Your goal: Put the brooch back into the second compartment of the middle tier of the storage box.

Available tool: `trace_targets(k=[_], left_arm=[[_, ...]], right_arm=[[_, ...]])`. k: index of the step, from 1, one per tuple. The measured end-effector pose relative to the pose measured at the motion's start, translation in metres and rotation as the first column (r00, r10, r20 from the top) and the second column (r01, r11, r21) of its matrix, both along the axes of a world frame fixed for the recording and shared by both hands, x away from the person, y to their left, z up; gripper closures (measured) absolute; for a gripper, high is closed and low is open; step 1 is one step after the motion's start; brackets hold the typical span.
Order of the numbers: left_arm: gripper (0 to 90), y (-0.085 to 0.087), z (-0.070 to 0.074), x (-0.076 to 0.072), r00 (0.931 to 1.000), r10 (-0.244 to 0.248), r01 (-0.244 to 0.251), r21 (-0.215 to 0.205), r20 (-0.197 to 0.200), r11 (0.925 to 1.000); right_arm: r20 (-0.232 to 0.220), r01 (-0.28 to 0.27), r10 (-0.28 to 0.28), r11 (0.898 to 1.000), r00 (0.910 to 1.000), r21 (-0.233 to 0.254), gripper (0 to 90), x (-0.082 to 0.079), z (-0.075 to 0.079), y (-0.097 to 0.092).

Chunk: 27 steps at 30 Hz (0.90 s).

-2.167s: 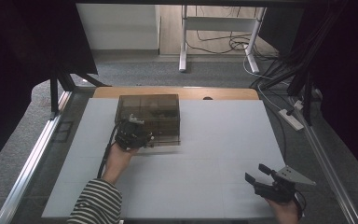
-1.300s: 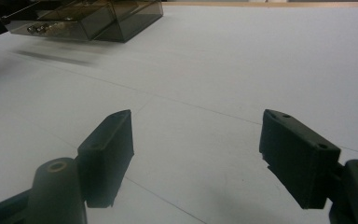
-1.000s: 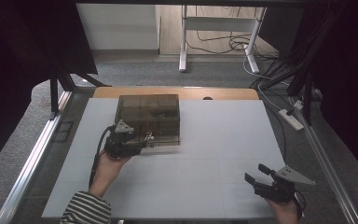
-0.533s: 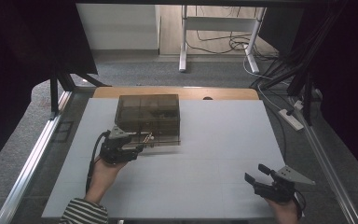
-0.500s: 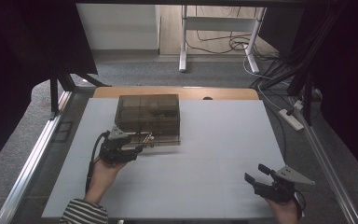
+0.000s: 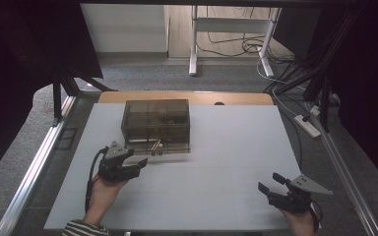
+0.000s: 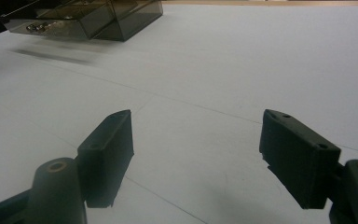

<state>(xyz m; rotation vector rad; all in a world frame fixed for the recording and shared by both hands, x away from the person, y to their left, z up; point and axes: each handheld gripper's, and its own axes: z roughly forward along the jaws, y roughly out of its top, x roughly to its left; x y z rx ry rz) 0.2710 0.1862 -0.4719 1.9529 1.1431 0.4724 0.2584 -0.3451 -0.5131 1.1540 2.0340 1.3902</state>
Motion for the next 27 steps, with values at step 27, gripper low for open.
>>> trace_targets(k=[27], left_arm=[[34.3, 0.015, -0.018, -0.029, 0.9974, 0.032, -0.029, -0.049, 0.064, 0.9984]], right_arm=[[0.0, 0.001, -0.001, 1.0, 1.0, -0.002, 25.9, 0.0, 0.0, 0.0]])
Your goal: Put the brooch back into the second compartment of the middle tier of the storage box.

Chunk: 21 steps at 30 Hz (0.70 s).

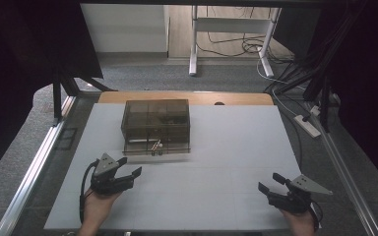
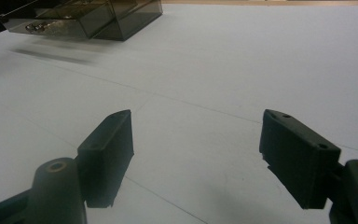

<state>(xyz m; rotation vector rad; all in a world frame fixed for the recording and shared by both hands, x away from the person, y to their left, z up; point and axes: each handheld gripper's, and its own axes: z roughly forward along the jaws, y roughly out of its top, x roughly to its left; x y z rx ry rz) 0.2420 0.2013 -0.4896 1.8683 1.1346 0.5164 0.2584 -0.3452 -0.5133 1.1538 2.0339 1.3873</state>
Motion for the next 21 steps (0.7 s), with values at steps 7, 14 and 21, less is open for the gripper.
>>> trace_targets(k=[7, 14, 21], left_arm=[[33.7, 0.003, -0.005, -0.006, 0.9998, 0.013, -0.013, -0.001, 0.018, 0.9999], [33.3, 0.01, -0.011, -0.013, 0.9988, 0.029, -0.028, -0.02, 0.038, 0.9994], [33.2, 0.02, -0.021, -0.021, 0.9971, 0.061, -0.059, -0.054, 0.044, 0.9968]], right_arm=[[0.002, 0.002, -0.002, 1.0, 1.0, 0.0, 25.9, 0.0, 0.0, 0.0], [0.0, 0.006, -0.006, 1.0, 1.0, 0.003, 25.9, 0.0, 0.0, -0.001], [-0.003, 0.007, -0.007, 1.0, 1.0, 0.009, 25.8, 0.001, 0.0, -0.001]])
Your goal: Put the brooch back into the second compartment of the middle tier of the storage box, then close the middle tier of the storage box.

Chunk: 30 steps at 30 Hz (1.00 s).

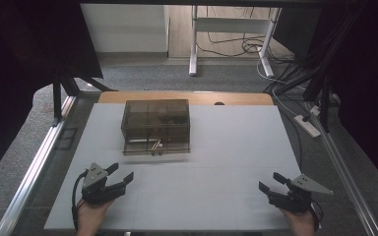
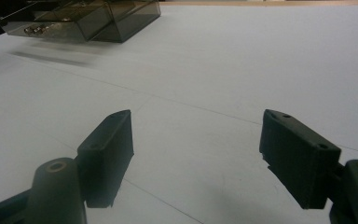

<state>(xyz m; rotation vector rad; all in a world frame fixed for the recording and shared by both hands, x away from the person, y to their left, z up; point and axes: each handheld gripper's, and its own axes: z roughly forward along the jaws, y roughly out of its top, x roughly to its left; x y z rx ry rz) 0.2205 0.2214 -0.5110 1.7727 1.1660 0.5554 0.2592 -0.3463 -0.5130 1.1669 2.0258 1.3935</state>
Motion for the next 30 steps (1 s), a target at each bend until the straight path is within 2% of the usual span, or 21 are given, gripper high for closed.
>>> trace_targets(k=[6, 11, 19, 24, 28, 30], left_arm=[[33.2, 0.004, -0.004, -0.003, 0.9998, 0.017, -0.017, -0.01, 0.011, 0.9998], [33.3, 0.007, -0.01, -0.002, 0.9998, 0.019, -0.019, -0.02, -0.011, 0.9996], [33.6, 0.01, -0.011, -0.003, 0.9994, 0.036, -0.036, -0.038, -0.004, 0.9986], [34.5, 0.01, -0.011, -0.003, 0.9996, 0.029, -0.029, -0.041, -0.002, 0.9987], [35.1, 0.01, -0.01, -0.003, 0.9999, 0.016, -0.016, -0.045, -0.002, 0.9989], [35.5, 0.009, -0.01, -0.002, 1.0, 0.005, -0.005, -0.06, -0.004, 0.9982]], right_arm=[[-0.001, 0.005, -0.005, 1.0, 1.0, -0.004, 25.8, 0.0, 0.0, 0.0], [-0.002, 0.014, -0.014, 1.0, 0.9999, -0.008, 25.5, 0.001, -0.001, 0.0], [-0.004, 0.013, -0.014, 1.0, 0.9999, -0.017, 24.7, 0.001, -0.001, 0.001], [-0.005, 0.039, -0.039, 0.999, 0.9992, -0.017, 24.0, 0.002, -0.001, 0.0], [0.004, 0.031, -0.031, 0.999, 0.9995, -0.019, 23.6, 0.001, -0.001, 0.002], [0.011, 0.023, -0.023, 1.0, 0.9997, -0.019, 23.6, 0.001, -0.001, 0.004]])
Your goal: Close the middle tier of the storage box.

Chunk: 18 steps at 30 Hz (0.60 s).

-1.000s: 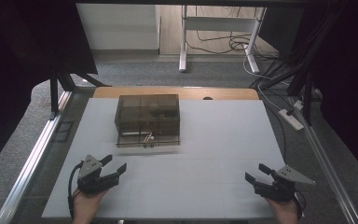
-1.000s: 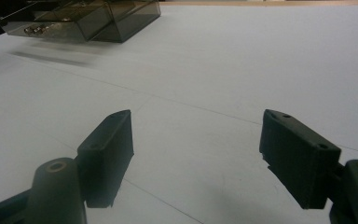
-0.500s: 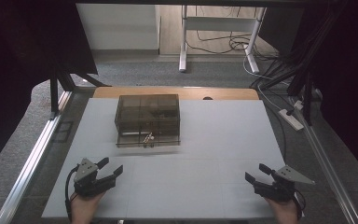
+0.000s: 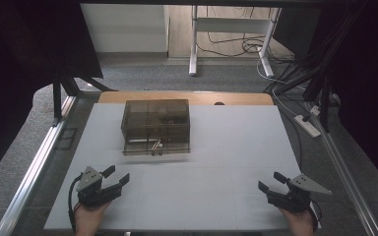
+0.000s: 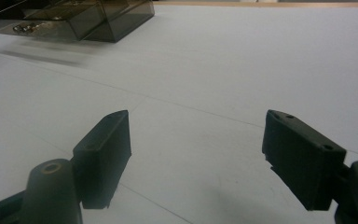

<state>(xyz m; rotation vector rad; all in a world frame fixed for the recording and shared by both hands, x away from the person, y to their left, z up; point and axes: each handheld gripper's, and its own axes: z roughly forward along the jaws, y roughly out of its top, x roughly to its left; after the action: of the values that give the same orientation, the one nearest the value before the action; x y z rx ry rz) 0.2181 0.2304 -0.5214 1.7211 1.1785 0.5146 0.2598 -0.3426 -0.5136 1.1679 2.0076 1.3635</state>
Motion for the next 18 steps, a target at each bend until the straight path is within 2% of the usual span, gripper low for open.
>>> trace_targets(k=[2, 6, 10, 14, 18], left_arm=[[35.6, -0.001, 0.0, 0.0, 0.9999, -0.011, 0.011, -0.009, -0.001, 0.9999], [36.2, -0.003, 0.001, 0.0, 0.9999, -0.014, 0.014, 0.001, 0.005, 0.9999], [36.8, -0.004, 0.001, 0.002, 0.9998, -0.016, 0.016, 0.001, 0.007, 0.9999], [39.6, -0.005, 0.001, 0.002, 0.9994, -0.033, 0.033, 0.001, -0.005, 0.9995], [40.0, -0.007, 0.002, 0.001, 0.9992, -0.04, 0.04, 0.009, 0.003, 0.9992]], right_arm=[[0.003, -0.003, 0.003, 1.0, 1.0, -0.001, 23.7, -0.001, 0.0, 0.002], [0.007, -0.019, 0.019, 1.0, 0.9998, 0.0, 24.1, -0.004, 0.001, 0.007], [0.021, -0.035, 0.035, 0.999, 0.9992, -0.018, 24.2, -0.005, 0.001, 0.014], [0.025, -0.047, 0.047, 0.999, 0.9986, -0.026, 24.2, -0.005, 0.002, 0.022], [0.028, -0.078, 0.079, 0.997, 0.9965, -0.021, 25.0, -0.005, 0.002, 0.032]])
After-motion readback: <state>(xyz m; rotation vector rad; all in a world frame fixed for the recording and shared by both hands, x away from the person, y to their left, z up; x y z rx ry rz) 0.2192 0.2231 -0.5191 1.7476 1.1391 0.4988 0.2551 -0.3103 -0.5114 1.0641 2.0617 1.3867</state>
